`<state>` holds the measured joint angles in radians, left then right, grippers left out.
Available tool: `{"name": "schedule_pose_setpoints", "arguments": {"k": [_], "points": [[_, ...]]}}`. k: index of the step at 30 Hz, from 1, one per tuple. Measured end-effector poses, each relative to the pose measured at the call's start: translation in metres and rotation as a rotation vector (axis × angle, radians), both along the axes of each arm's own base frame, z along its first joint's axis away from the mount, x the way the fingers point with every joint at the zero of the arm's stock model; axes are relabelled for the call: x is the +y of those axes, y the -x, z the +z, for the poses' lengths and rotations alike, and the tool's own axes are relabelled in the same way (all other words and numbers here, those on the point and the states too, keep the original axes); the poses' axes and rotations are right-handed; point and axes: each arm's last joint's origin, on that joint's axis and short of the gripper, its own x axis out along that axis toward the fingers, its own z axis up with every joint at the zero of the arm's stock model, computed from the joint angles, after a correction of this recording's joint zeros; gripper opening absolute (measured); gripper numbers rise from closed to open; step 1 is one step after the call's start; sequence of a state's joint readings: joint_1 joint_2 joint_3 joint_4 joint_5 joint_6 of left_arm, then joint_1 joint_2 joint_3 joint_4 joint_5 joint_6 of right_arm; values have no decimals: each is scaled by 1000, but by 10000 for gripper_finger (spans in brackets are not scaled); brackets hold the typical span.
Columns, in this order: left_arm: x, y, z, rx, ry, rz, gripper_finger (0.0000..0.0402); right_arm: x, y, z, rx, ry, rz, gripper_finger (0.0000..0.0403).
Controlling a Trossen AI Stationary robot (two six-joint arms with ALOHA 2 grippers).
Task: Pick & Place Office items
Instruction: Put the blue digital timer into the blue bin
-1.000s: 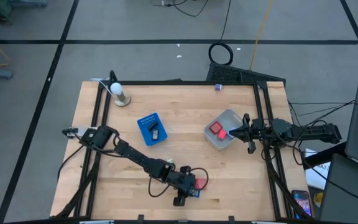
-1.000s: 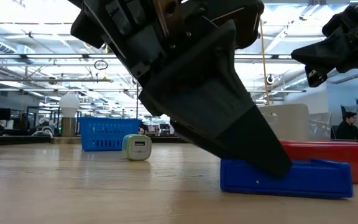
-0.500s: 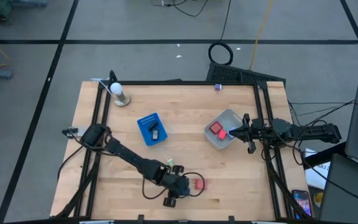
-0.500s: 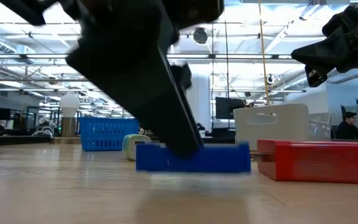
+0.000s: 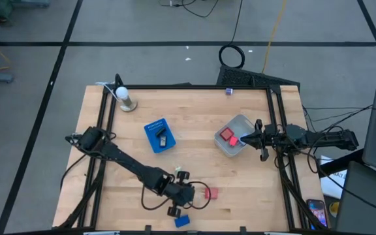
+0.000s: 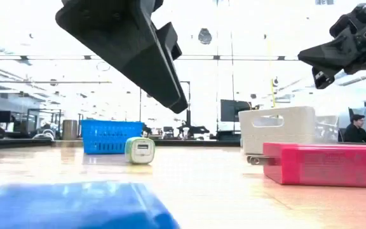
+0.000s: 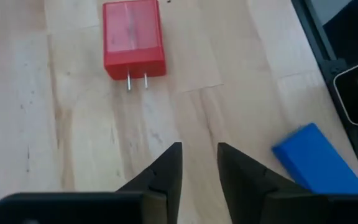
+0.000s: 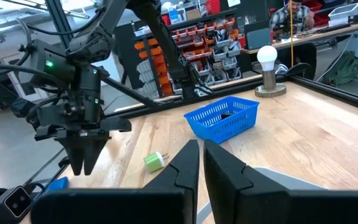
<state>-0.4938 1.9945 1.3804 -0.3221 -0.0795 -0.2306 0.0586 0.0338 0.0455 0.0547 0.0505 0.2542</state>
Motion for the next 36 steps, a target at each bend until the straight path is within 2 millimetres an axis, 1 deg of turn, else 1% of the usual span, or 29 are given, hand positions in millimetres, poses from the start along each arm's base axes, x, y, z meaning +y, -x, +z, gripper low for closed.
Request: {"name": "schedule_pose_setpoints", "arguments": {"k": [4, 8, 12, 15, 17, 19, 21, 23, 25, 27, 28, 33, 36], "points": [[1, 0, 0, -2, -9, 47, 80, 0, 0, 0, 0, -12, 1, 15], [-2, 3, -1, 12, -15, 35, 69, 0, 0, 0, 1, -14, 2, 15], [-17, 11, -1, 48, 50, -39, 61, 0, 0, 0, 0, -14, 3, 15], [-34, 21, -2, 72, 96, -23, 64, 0, 0, 0, 1, -14, 3, 15], [-44, 26, -5, 71, 90, -29, 72, 0, 0, 0, 0, -10, 2, 15], [-51, 32, -7, 66, 66, -78, 78, 0, 0, 0, 0, -4, 1, 15], [-58, 32, -4, 26, 77, -147, 77, 0, 0, 0, -1, -3, 1, 15], [-63, 31, -1, -17, 101, -218, 63, 0, 0, 0, -2, -11, 0, 15], [-67, 29, 3, -66, 139, -283, 34, 0, 0, 0, -3, -13, 0, 15], [-68, 23, 2, -89, 181, -321, 10, 0, 0, 0, -4, -14, 0, 15], [-66, 21, -1, -78, 191, -328, 7, 0, 0, 0, -3, -14, 0, 15], [-52, 9, -34, 51, 212, -290, 3, 0, 0, 0, -2, -24, 0, 15], [-42, 4, -39, 94, 225, -262, 6, 0, 0, 0, 6, -34, 0, 15]]}}
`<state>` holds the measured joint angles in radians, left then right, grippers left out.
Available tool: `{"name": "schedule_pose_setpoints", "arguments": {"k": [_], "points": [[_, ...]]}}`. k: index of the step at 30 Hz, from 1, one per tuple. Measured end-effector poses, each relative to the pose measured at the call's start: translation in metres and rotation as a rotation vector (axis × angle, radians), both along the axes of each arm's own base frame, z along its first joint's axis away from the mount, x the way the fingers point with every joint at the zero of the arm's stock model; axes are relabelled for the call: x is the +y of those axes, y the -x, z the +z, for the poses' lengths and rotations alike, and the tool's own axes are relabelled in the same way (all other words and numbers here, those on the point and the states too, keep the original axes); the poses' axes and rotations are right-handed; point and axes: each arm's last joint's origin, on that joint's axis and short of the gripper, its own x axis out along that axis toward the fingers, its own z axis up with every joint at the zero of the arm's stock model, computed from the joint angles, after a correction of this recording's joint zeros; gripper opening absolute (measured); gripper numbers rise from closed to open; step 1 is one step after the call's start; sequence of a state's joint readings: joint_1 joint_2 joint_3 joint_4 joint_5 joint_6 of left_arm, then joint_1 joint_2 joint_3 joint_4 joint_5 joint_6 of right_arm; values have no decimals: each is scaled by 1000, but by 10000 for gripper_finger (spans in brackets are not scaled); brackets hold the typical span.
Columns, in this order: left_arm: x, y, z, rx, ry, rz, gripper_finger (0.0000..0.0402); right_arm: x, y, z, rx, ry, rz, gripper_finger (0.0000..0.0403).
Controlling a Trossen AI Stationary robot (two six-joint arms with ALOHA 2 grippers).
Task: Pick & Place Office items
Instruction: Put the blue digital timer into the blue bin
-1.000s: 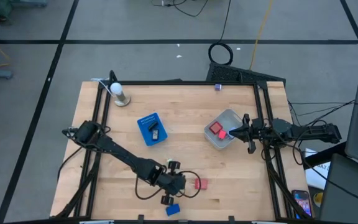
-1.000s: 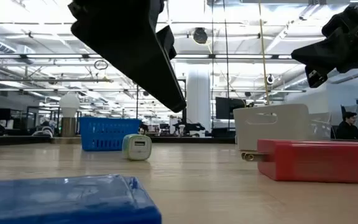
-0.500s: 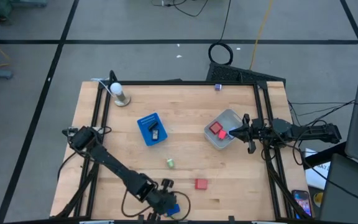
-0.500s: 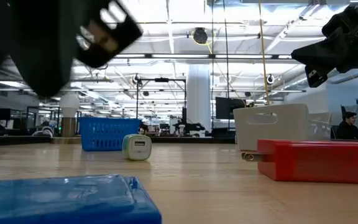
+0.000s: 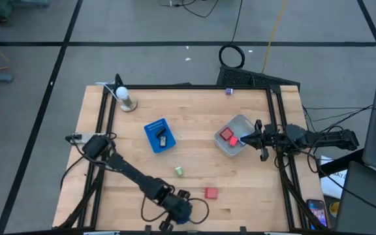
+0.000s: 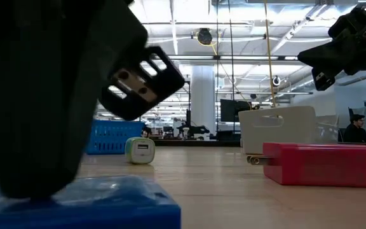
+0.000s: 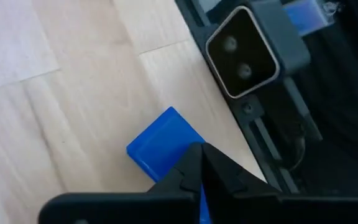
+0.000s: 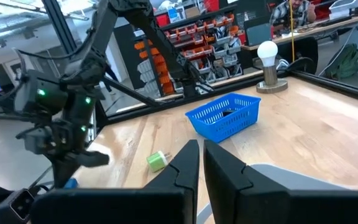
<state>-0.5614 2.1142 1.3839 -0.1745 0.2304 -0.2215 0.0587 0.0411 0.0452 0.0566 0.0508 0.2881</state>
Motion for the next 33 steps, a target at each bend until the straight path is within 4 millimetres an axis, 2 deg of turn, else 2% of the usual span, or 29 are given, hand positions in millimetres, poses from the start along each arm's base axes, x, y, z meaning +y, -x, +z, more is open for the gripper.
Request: {"name": "schedule_pose_setpoints", "arguments": {"k": [9, 17, 23, 28, 33], "points": [[27, 4, -7, 158, -165, 107, 8, 0, 0, -1, 7, -19, 0, 15], [48, 14, 6, 211, -337, 194, 8, 0, 0, -1, 7, -26, 0, 15], [60, 14, 18, 213, -344, 250, 3, 0, 0, -1, 7, -26, 1, 15], [61, 16, 27, 201, -312, 276, 22, 0, 0, -1, 7, -26, 1, 15], [59, 17, 41, 201, -232, 376, 43, 0, 0, -1, 7, -25, 1, 15]]}}
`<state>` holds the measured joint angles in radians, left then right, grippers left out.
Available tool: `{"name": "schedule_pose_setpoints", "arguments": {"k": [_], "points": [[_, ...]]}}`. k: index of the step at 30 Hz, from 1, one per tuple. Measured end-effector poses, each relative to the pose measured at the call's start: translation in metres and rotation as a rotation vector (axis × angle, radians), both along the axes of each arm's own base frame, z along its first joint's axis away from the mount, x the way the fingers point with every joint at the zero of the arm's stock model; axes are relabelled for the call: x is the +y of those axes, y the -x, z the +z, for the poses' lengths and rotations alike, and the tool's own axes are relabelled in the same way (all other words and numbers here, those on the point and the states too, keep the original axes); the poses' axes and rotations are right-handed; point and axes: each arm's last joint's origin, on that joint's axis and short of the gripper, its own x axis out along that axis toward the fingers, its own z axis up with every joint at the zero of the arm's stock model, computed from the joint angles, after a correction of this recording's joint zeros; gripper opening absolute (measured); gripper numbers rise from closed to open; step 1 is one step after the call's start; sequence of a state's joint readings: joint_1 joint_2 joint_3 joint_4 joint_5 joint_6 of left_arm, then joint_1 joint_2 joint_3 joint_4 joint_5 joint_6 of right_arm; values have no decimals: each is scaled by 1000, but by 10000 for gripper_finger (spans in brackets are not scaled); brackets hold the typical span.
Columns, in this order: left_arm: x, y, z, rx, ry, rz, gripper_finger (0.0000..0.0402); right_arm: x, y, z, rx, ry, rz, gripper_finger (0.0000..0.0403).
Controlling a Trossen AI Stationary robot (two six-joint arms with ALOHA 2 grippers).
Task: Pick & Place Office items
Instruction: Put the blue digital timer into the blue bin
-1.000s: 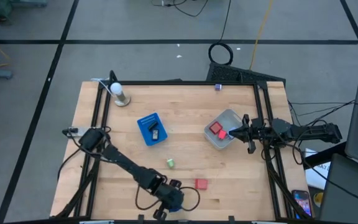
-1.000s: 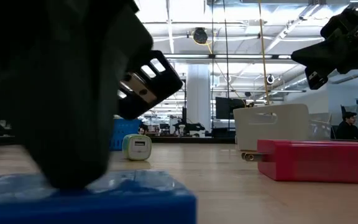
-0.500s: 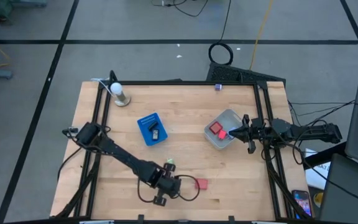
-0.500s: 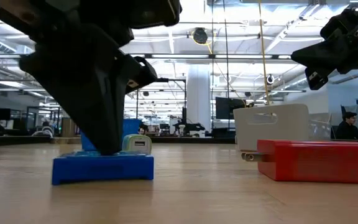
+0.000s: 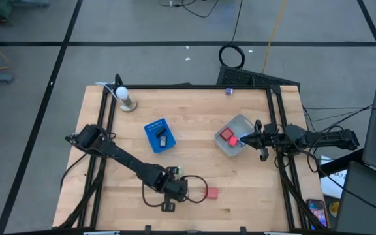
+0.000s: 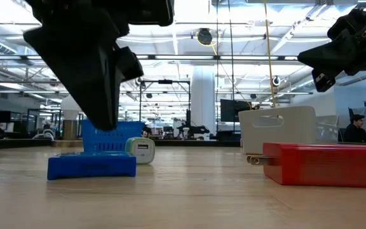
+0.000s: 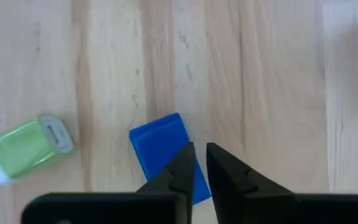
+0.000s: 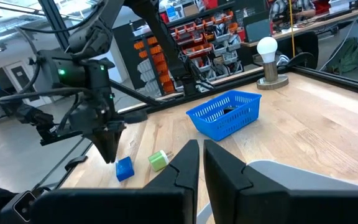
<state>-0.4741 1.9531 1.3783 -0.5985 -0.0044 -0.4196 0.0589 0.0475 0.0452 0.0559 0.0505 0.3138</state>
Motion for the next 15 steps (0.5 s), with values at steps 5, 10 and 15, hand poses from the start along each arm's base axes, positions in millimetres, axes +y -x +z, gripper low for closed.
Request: {"name": "schedule_pose_setpoints", "arguments": {"k": [5, 10, 15], "points": [[-2, 3, 3, -9, -14, 98, 91, 0, 0, 0, 0, -1, 1, 15], [0, 5, -6, 33, -63, 166, 168, 0, 0, 0, 0, -5, 1, 15], [-1, 3, -14, 49, -64, 193, 247, 0, 0, 0, 1, -6, 1, 15]]}}
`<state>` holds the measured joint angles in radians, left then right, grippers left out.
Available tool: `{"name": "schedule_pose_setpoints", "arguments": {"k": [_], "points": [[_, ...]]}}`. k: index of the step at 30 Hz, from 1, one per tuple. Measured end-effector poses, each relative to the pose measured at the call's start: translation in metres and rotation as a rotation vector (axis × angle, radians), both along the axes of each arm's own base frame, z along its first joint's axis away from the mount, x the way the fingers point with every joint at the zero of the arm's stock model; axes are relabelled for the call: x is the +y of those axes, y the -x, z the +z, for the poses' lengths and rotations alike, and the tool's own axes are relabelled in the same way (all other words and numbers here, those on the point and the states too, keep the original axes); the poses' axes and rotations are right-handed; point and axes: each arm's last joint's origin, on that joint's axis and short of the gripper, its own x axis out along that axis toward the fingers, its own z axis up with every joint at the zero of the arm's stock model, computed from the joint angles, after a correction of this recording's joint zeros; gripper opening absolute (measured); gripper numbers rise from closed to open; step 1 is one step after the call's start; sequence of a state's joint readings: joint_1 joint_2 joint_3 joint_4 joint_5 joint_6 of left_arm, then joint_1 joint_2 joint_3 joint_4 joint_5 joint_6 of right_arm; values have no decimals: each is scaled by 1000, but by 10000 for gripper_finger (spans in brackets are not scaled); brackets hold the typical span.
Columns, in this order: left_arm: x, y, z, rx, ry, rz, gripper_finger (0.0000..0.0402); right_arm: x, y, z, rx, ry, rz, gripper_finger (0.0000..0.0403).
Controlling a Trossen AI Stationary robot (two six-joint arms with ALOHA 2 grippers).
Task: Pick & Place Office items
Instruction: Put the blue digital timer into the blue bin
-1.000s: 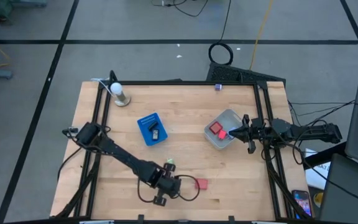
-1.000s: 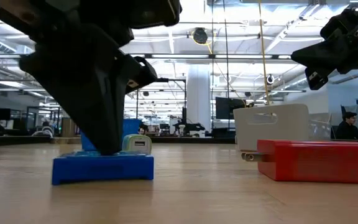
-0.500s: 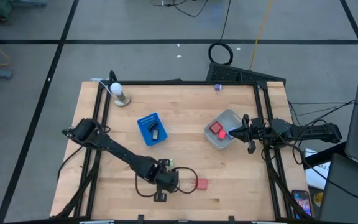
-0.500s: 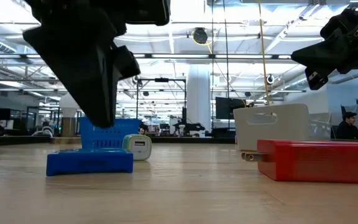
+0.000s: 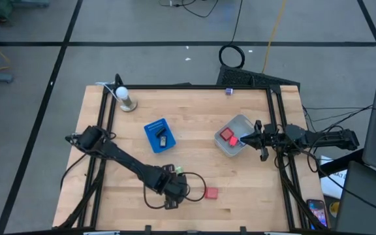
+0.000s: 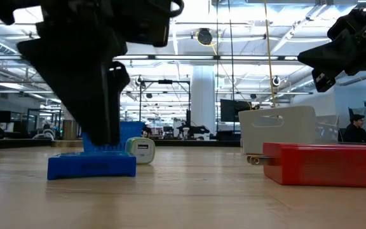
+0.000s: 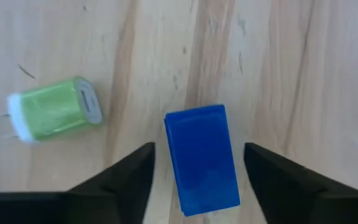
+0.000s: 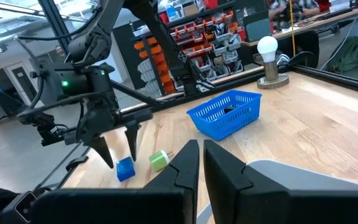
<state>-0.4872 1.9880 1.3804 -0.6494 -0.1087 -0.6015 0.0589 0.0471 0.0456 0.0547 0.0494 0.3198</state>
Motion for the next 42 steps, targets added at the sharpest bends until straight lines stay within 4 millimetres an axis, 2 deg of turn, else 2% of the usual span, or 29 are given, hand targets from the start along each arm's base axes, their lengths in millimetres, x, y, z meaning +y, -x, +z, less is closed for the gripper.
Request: {"name": "schedule_pose_setpoints", "arguments": {"k": [6, 11, 15, 21, 27, 30, 35, 39, 42], "points": [[-2, -2, -15, 44, 1, -12, 310, 0, 0, 0, 0, 12, 0, 15], [-2, -5, -25, 62, -19, -22, 326, 0, 0, 0, 0, 13, 0, 15], [3, -5, -28, 90, -26, -16, 290, 0, 0, 0, 0, 11, 0, 15], [4, -5, -28, 107, -16, -61, 149, 0, 0, 0, 0, 10, 0, 15], [6, -1, -17, 94, -15, -135, 150, 0, 0, 0, 0, 15, 1, 15], [8, 4, 7, 34, -26, -173, 150, 0, 0, 0, 1, 14, 2, 15], [17, 19, 75, -201, -123, -215, 150, 0, 0, 0, 2, 25, 2, 15], [33, 44, 134, -399, -205, -188, 150, 0, 0, 0, 2, 59, 2, 15], [49, 69, 164, -502, -248, -160, 150, 0, 0, 0, 2, 77, 1, 15]]}}
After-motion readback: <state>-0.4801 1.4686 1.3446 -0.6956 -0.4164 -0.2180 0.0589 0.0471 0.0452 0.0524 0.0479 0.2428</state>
